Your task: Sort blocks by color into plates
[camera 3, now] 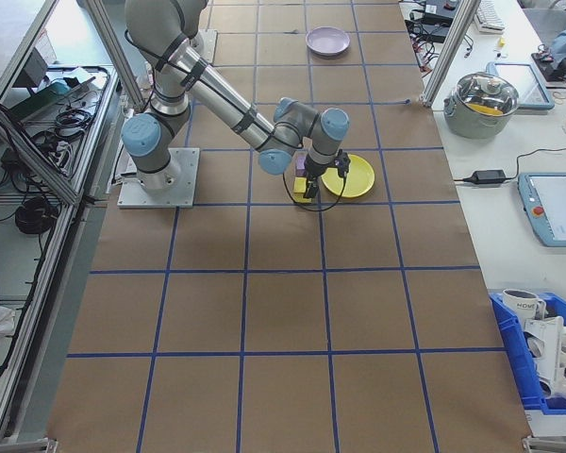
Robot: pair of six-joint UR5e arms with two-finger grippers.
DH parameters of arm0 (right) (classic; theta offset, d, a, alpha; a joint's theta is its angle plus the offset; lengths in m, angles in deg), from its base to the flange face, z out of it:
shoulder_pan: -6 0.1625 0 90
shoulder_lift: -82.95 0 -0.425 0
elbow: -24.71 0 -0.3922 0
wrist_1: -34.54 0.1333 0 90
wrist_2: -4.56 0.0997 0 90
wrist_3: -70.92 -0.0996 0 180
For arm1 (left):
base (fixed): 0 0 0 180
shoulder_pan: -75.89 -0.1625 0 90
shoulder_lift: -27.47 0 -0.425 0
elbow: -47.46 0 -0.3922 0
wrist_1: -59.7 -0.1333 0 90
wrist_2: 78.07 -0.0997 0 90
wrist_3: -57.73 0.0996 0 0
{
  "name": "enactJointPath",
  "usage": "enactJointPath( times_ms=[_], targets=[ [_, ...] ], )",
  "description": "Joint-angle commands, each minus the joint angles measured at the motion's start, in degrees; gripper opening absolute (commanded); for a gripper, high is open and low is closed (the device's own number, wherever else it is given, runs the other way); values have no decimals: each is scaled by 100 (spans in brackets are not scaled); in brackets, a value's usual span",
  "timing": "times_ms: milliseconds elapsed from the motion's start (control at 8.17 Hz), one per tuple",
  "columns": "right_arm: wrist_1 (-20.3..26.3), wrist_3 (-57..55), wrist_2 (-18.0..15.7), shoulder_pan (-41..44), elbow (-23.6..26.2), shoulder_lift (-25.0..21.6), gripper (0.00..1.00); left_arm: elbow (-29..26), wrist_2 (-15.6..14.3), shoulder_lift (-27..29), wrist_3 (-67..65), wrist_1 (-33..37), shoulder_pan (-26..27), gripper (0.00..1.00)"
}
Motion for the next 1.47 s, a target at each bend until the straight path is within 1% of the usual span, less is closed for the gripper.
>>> enactJointPath(
  times_ms=[0,122,245,367,490,612,735,857,1102,1224,1347],
  targets=[
    [29,-4,-240,-6,17,125,61,0,7,0,0,-5,0,100],
    [29,-13,-240,2,9,125,42,0,7,0,0,-23,0,100],
    [55,-21,-249,-6,-9,108,33,0,7,0,0,-5,0,100],
    [133,-39,-440,2,-87,64,33,0,15,0,0,-14,0,100],
    [378,-39,-460,2,-340,-32,33,0,7,0,0,3,0,100],
    [963,-56,-416,2,-822,-42,33,0,7,0,0,-14,0,100],
    [1465,-152,-399,55,-1427,37,32,0,7,0,0,-5,0,100],
    [1696,-249,-346,177,-1842,185,32,0,7,0,0,4,0,100],
    [1568,-267,-118,755,-2283,650,32,0,7,0,0,-5,0,100],
    [1488,-276,-91,985,-2468,861,32,0,7,0,0,-14,0,100],
    [1470,-268,-73,1013,-2531,985,32,0,7,0,0,-5,0,100]
  ],
)
